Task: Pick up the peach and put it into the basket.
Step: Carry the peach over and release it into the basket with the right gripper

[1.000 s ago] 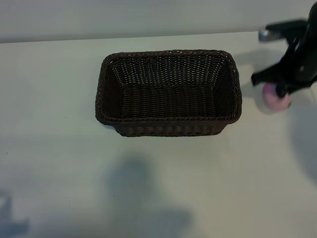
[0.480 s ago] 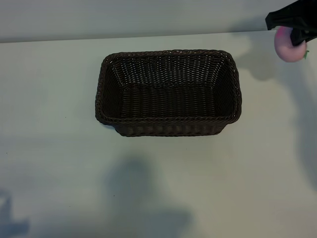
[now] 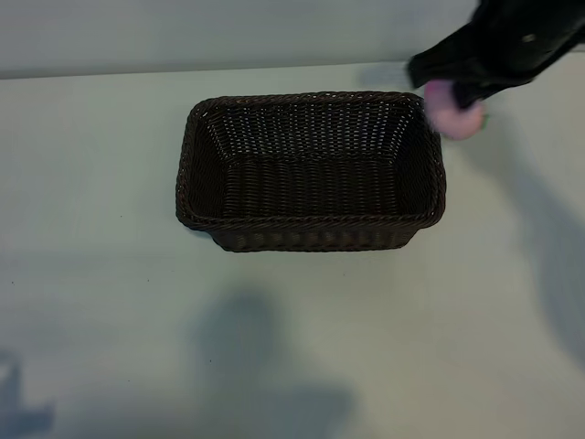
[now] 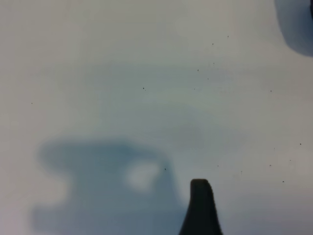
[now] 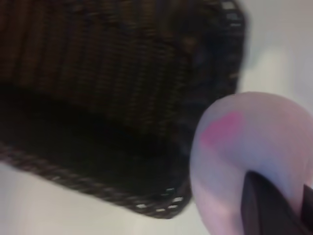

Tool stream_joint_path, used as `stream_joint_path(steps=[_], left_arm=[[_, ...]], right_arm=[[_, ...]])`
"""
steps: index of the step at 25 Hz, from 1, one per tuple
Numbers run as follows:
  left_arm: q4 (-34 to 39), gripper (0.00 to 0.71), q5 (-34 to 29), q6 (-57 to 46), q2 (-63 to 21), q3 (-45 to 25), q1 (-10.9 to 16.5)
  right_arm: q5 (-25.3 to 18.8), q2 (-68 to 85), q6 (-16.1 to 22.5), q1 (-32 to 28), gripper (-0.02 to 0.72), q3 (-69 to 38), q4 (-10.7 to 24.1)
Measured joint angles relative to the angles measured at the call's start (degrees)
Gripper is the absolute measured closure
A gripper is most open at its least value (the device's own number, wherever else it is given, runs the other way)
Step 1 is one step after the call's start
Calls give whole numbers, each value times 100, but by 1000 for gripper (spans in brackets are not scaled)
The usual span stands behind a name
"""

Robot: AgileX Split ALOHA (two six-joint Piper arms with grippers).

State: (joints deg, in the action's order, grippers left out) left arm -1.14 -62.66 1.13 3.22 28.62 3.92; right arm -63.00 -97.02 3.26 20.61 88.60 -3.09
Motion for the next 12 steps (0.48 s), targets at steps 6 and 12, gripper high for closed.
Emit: stream_joint_path(steps=[6, 12], left_arm=[[0, 157, 0, 15, 0, 0, 0], [0, 157, 0, 9, 0, 0, 0]], right_arm=[[608, -86, 94, 575, 660, 6, -50], [1213, -663, 106, 686, 660, 6, -138]])
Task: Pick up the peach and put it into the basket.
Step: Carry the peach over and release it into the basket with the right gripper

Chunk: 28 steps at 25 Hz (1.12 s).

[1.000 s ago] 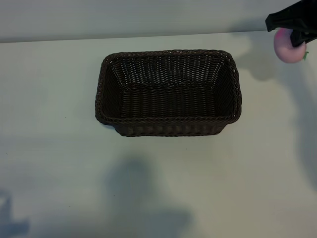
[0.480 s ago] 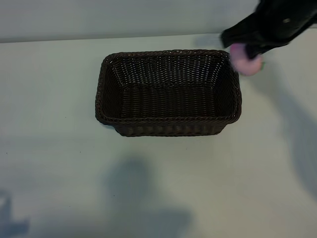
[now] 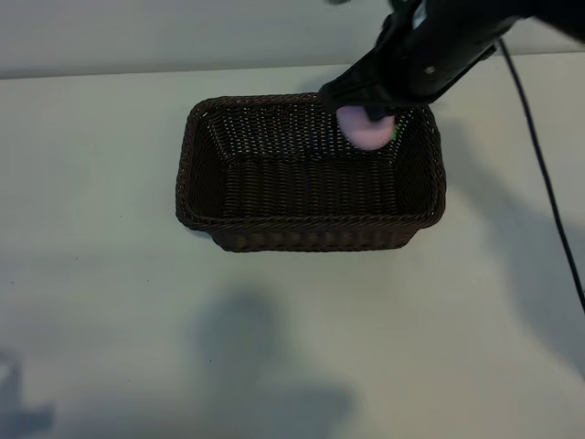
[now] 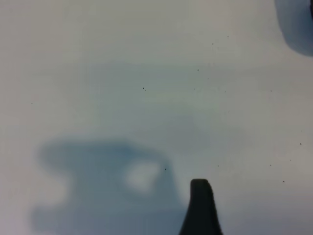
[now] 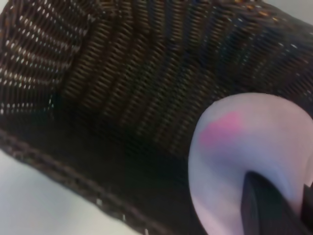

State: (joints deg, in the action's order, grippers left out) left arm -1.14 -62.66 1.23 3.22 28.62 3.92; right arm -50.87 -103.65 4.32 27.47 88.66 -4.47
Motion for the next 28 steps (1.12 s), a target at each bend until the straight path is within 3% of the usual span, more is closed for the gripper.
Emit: stream_joint_path(steps=[10, 18, 22, 28], left_arm=[[0, 157, 0, 0, 0, 0, 0], [0, 157, 0, 0, 0, 0, 0], [0, 157, 0, 0, 0, 0, 0], [0, 157, 0, 0, 0, 0, 0]], right_arm=[[651, -1236, -152, 0, 660, 0, -19], [709, -1468, -172, 0, 631, 0, -24], [565, -1468, -224, 0, 467, 0, -77], [-40, -1468, -345, 5, 112, 458, -320]])
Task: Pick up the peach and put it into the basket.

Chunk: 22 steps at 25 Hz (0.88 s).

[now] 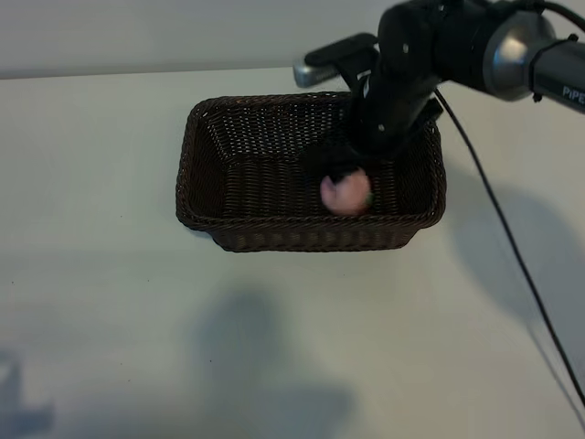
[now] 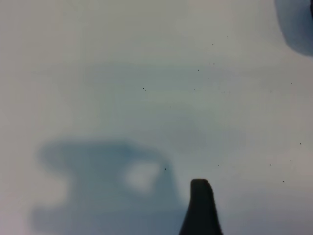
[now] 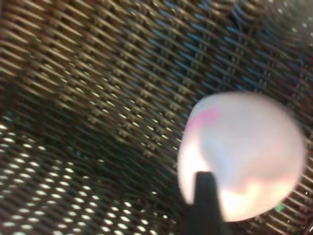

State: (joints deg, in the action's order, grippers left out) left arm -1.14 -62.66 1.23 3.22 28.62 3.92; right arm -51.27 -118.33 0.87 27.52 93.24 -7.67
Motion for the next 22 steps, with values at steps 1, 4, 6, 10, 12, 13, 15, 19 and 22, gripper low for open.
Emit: stream_joint_path(steps=[1, 4, 6, 10, 12, 13, 15, 19, 22], left_arm=[[0, 157, 0, 0, 0, 0, 0], [0, 157, 0, -21, 0, 0, 0], [0, 157, 0, -21, 0, 0, 0], [0, 157, 0, -16, 0, 0, 0], [0, 157, 0, -16, 0, 0, 0], [0, 157, 0, -16, 0, 0, 0], [0, 157, 0, -16, 0, 0, 0], [0, 157, 0, -16, 0, 0, 0], [0, 157, 0, -16, 0, 0, 0]], right_arm=[[-112, 0, 0, 0, 88, 130, -89], [-601, 5, 0, 0, 66, 642, -204], [-967, 5, 0, 0, 81, 1029, -204], [-1527, 5, 11, -45, 120, 1716, -85], [-1736, 5, 40, -138, 124, 1963, 64], [-1801, 5, 40, -222, 126, 2076, 138], [-1833, 5, 40, -442, 127, 2231, 346], [-1846, 5, 11, -1143, 128, 2337, 556], [-1852, 5, -55, -1746, 129, 2337, 623]])
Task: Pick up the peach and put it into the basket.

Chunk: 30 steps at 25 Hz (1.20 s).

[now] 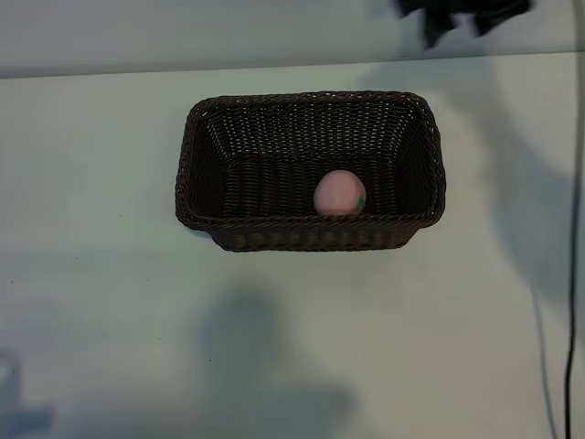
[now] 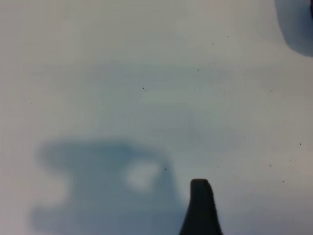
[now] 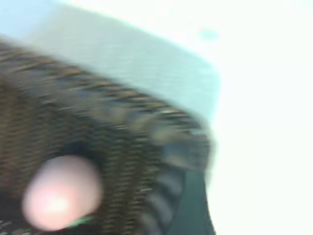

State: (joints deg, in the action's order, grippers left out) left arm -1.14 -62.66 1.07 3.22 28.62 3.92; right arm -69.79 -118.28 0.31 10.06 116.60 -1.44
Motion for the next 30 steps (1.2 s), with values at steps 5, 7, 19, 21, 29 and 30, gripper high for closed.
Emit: stream_joint_path(steps=[5, 7, 19, 21, 29, 30], left_arm=[[0, 157, 0, 0, 0, 0, 0], [0, 157, 0, 0, 0, 0, 0], [0, 157, 0, 6, 0, 0, 0], [0, 157, 0, 6, 0, 0, 0], [0, 157, 0, 14, 0, 0, 0], [0, 157, 0, 14, 0, 0, 0]], right_arm=[[-5, 0, -116, -1006, 129, 0, 24], [-5, 0, -129, -1369, 129, 0, 12], [-11, 1003, -270, -1871, 130, -811, -443], [-11, 1530, -349, -1871, 130, -1196, -677], [-29, 4015, -460, -1871, 130, -2524, -865], [-42, 4360, -460, -1871, 130, -2632, -865]])
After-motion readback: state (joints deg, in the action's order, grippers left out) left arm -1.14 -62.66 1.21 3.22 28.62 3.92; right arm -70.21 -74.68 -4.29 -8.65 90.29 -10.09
